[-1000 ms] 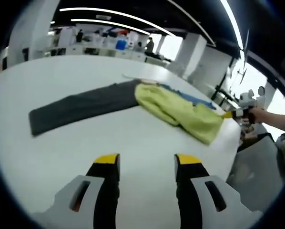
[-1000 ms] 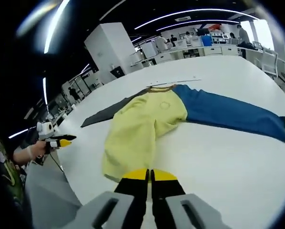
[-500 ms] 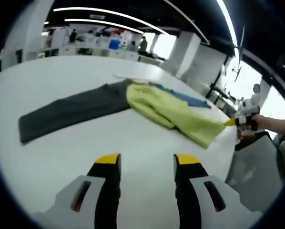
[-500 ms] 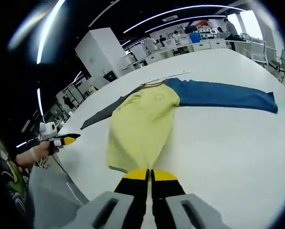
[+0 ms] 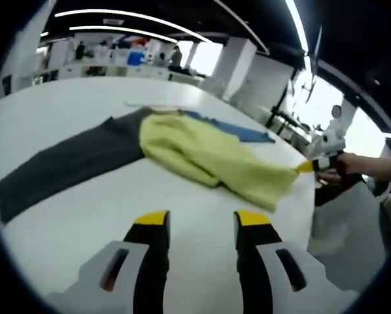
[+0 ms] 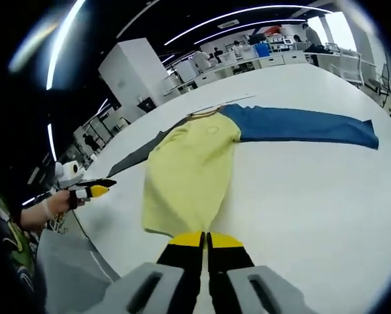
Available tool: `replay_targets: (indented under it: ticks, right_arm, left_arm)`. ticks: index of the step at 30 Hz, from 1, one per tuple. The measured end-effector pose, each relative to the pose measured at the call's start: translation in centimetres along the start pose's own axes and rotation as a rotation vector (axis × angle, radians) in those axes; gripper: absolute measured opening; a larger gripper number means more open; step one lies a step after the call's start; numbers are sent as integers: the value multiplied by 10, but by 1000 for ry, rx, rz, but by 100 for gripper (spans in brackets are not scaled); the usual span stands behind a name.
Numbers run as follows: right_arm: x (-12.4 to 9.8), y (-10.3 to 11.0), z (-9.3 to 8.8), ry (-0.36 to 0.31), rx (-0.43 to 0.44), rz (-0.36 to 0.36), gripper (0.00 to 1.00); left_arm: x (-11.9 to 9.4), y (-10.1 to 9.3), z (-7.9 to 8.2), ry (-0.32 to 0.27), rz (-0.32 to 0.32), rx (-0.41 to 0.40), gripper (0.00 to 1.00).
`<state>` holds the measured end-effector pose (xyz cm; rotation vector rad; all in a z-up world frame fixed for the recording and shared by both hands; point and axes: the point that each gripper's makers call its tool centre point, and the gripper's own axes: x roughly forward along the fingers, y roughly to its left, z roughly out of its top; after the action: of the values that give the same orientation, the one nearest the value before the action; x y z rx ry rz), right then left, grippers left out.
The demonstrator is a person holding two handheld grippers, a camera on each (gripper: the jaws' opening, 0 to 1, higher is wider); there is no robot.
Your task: Fold the garment on the visible template until the final outline fits inside the template.
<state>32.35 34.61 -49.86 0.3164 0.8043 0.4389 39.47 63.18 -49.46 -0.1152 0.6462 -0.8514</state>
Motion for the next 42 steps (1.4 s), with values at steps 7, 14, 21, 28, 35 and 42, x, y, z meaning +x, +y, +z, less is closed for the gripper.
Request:
replay_targets:
  ticks: [7, 14, 21, 28, 35, 42]
  right_arm:
    - [0, -1, -1, -5, 14, 3, 0]
    - [-1, -1, 1, -12, 19, 2, 0]
    - [0, -1, -1, -15, 29, 2, 0]
    - [1, -3, 0, -21, 37, 2, 0]
    - [1, -4, 2, -31, 53, 3, 0]
    - [1, -6, 4, -37, 61, 4, 0]
  left_arm:
    - [34, -18, 9, 40, -39, 94, 32]
    - [50, -23, 14, 52, -56, 147, 32]
    - [63, -17, 14, 84, -5, 312, 27]
    - [76, -16, 14, 99, 19, 422, 22]
    - [89, -14, 11, 125, 18, 517, 18]
    - [96, -13, 4, 165, 25, 613, 14]
